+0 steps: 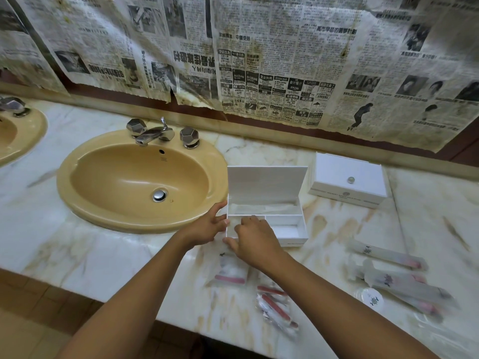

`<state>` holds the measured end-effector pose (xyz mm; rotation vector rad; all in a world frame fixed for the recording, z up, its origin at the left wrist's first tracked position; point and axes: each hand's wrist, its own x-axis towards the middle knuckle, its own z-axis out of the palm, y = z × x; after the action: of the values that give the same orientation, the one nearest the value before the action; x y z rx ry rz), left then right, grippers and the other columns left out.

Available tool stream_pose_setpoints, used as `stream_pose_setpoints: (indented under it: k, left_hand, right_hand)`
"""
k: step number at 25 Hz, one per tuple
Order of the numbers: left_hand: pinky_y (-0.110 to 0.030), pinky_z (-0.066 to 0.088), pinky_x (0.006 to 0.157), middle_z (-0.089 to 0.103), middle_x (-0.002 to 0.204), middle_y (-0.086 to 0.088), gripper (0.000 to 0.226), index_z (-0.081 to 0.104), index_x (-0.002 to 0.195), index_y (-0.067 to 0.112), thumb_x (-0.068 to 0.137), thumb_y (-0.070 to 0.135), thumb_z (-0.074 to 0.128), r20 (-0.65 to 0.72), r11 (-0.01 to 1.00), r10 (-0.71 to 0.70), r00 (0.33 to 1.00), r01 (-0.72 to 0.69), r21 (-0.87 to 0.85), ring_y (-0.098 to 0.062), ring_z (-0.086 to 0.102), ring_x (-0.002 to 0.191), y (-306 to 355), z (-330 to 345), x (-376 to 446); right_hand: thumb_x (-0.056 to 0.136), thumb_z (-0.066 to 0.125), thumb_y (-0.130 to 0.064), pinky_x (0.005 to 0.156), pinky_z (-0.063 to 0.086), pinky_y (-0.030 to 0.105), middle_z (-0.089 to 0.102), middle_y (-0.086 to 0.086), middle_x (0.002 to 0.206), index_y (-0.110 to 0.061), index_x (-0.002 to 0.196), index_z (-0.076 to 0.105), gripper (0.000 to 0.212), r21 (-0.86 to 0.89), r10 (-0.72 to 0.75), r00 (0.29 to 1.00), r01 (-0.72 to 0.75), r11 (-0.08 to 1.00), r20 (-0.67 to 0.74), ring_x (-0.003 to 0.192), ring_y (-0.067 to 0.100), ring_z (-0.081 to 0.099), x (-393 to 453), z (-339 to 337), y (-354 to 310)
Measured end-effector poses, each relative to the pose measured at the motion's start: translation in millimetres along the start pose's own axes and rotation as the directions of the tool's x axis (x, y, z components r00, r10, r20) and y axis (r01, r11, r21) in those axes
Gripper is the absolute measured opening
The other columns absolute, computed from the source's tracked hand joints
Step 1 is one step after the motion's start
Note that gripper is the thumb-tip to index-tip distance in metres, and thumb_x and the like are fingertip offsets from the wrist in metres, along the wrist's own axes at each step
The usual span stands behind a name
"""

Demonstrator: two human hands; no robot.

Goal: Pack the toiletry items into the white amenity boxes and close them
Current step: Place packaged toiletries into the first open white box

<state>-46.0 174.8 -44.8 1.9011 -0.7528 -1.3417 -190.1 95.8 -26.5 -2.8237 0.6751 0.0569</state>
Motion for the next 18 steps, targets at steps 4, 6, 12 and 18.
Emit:
stream_pose_setpoints:
  k: [4,6,12,18]
  left_hand:
    - [-0.030,0.044,0.085,0.053,0.136,0.012,0.054,0.022,0.149,0.040,0.103,0.029,0.048,-0.003,1.000,0.002,1.000,-0.002,-0.016,-0.009,0.056,0.109,2.9,1.1,-3.0]
    - [-0.033,0.044,0.089,0.054,0.137,0.011,0.055,0.020,0.150,0.039,0.103,0.030,0.048,-0.009,1.000,0.003,1.000,-0.003,-0.017,-0.012,0.055,0.112,3.0,1.3,-3.3]
    - [-0.027,0.042,0.079,0.052,0.137,0.015,0.055,0.018,0.150,0.039,0.103,0.031,0.045,-0.014,1.000,-0.004,1.000,0.004,-0.003,-0.013,0.056,0.118,5.6,3.8,-7.9]
    - [-0.023,0.041,0.076,0.053,0.138,0.014,0.055,0.019,0.151,0.039,0.104,0.030,0.045,-0.028,1.000,-0.005,1.000,0.005,0.004,-0.012,0.055,0.116,5.7,5.1,-8.1]
  right_hand:
    - [0.063,0.078,-0.021,0.050,0.045,0.027,0.063,0.003,0.067,-0.013,0.071,0.069,0.014,0.028,-0.109,0.968,0.119,0.993,-0.226,0.060,0.022,0.059,-15.8,5.3,-16.3]
    - [0.060,0.078,-0.017,0.042,0.038,0.024,0.060,0.004,0.063,-0.013,0.062,0.062,0.017,0.075,-0.137,0.976,0.151,0.986,-0.167,0.053,0.024,0.057,-26.1,13.0,-23.7]
    - [0.084,0.063,-0.014,0.061,0.035,0.033,0.061,0.015,0.094,-0.004,0.094,0.064,0.014,0.047,-0.134,0.990,0.132,0.990,0.036,0.087,0.034,0.057,-43.8,40.8,-26.9]
    - [0.052,0.079,-0.007,0.051,0.030,0.026,0.062,0.009,0.072,-0.011,0.077,0.064,0.030,-0.016,-0.127,0.985,0.130,0.991,0.119,0.065,0.030,0.060,-46.0,50.6,-26.9]
